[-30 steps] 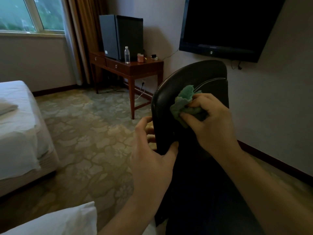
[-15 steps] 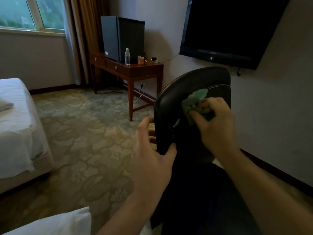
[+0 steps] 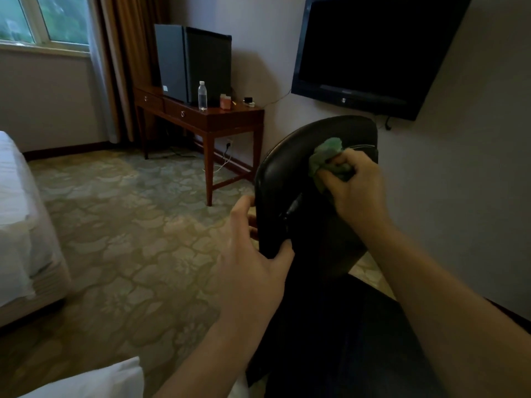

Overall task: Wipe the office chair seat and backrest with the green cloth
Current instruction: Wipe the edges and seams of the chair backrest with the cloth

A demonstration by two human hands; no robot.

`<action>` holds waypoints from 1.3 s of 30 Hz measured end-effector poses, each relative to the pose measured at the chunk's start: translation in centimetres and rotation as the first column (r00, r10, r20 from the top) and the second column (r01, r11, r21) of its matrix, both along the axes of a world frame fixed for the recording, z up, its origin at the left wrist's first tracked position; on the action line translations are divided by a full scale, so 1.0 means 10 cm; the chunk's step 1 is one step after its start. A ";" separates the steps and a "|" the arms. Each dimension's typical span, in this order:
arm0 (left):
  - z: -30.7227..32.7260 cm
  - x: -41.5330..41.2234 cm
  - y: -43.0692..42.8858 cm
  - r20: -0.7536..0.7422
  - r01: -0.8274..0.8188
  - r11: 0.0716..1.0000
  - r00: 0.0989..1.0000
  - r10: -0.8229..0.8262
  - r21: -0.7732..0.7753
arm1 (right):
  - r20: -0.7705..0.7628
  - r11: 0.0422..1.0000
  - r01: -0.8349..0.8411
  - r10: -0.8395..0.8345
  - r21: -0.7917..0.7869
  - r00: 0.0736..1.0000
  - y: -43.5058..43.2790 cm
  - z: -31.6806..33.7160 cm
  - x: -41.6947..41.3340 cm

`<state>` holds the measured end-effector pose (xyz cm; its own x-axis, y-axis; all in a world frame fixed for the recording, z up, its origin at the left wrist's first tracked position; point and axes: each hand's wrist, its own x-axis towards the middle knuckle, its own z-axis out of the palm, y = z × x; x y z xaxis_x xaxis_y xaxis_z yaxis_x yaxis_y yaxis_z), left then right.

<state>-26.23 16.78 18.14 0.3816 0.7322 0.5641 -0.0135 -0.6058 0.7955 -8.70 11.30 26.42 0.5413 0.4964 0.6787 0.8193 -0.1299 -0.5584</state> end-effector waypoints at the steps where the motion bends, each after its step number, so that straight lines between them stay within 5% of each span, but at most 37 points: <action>1: 0.00 -0.01 0.01 0.010 0.016 1.000 1.000 -0.015 -0.012 | 0.000 1.000 0.016 -0.016 -0.003 1.000 0.02 -0.01 0.00; 13: -0.01 -0.01 -0.02 0.037 0.017 0.999 0.999 -0.016 -0.028 | 0.120 0.993 -0.103 0.108 -0.053 0.987 -0.16 -0.13 -0.43; 23: -0.03 -0.14 0.09 0.002 0.144 0.989 0.990 -0.144 0.011 | -0.052 1.000 0.016 -0.015 0.020 0.999 -0.05 -0.03 -0.12; 27: -0.14 -0.32 0.20 -0.079 0.132 0.951 0.990 -0.114 0.278 | 0.013 1.000 -0.018 0.018 -0.005 1.000 -0.14 -0.06 -0.27; 29: -0.13 -0.39 0.29 -0.100 0.062 0.817 0.995 -0.005 0.574 | 0.044 0.998 -0.057 0.058 -0.033 0.997 -0.17 -0.10 -0.34; 31: -0.02 -0.43 0.39 -0.151 0.102 0.527 0.987 0.051 0.844 | 0.078 0.996 -0.087 0.089 -0.035 0.993 -0.20 -0.10 -0.35; 34: 0.29 -0.37 0.57 -0.385 0.373 0.153 0.921 0.058 0.915 | 0.093 0.995 -0.100 0.102 -0.028 0.990 -0.20 -0.06 -0.30; 36: 0.46 -0.30 0.67 -0.495 0.492 0.060 0.864 0.092 0.869 | 0.088 0.993 -0.106 0.110 -0.050 0.990 -0.17 -0.02 -0.25; 39: 0.51 -0.21 0.74 -0.509 0.509 0.041 0.847 0.150 0.860 | 0.101 0.991 -0.122 0.127 -0.054 0.987 -0.13 -0.03 -0.22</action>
<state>-28.29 24.17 23.21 0.7809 -0.4700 0.4115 -0.2006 -0.8125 -0.5474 -10.92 9.96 26.09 0.4007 0.5886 0.7021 0.8841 -0.0473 -0.4649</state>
